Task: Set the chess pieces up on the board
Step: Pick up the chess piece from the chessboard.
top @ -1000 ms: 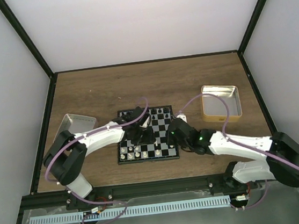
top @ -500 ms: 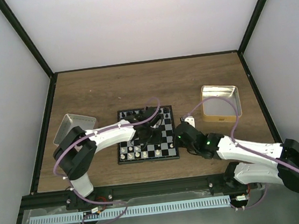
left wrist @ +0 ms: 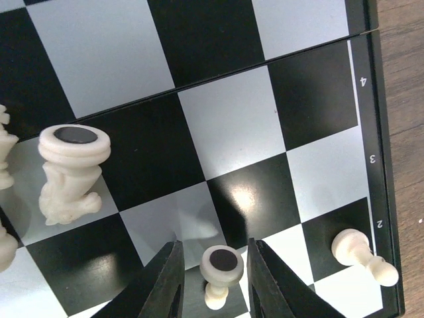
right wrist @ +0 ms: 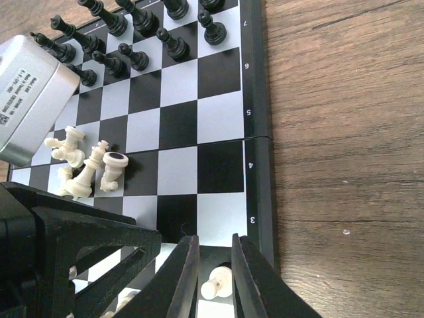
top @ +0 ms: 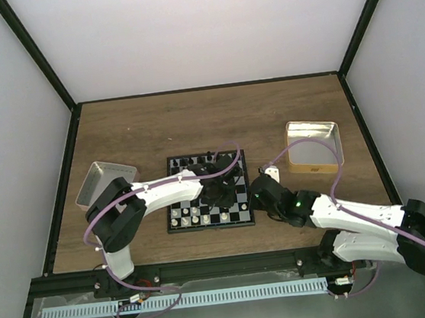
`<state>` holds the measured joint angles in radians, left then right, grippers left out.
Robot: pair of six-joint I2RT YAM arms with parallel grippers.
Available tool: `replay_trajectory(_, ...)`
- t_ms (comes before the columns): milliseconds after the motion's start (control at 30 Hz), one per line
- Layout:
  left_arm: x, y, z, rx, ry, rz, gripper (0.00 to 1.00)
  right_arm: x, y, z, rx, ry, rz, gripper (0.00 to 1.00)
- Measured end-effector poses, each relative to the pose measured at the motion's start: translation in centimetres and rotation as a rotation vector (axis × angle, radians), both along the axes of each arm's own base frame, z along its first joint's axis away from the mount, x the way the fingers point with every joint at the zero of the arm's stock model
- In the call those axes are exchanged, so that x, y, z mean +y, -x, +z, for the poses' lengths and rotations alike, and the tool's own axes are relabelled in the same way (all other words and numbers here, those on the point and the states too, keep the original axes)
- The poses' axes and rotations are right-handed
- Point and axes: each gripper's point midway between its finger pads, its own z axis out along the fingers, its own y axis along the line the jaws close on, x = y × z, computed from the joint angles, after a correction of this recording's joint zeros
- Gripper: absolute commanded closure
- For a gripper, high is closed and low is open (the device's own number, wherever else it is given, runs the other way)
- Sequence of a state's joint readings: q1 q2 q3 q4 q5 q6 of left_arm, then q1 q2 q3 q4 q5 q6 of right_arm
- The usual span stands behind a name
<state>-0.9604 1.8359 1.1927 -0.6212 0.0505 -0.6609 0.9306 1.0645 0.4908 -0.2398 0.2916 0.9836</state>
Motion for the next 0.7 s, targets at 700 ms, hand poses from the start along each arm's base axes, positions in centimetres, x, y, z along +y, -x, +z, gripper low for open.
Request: replay_trajectory(700, 0.51, -0.1, -0.36, -0.022, -0.125, -0.046, 0.77, -0.5, 0.23, 0.59, -0.022, -0.027, -0.006, 0.83)
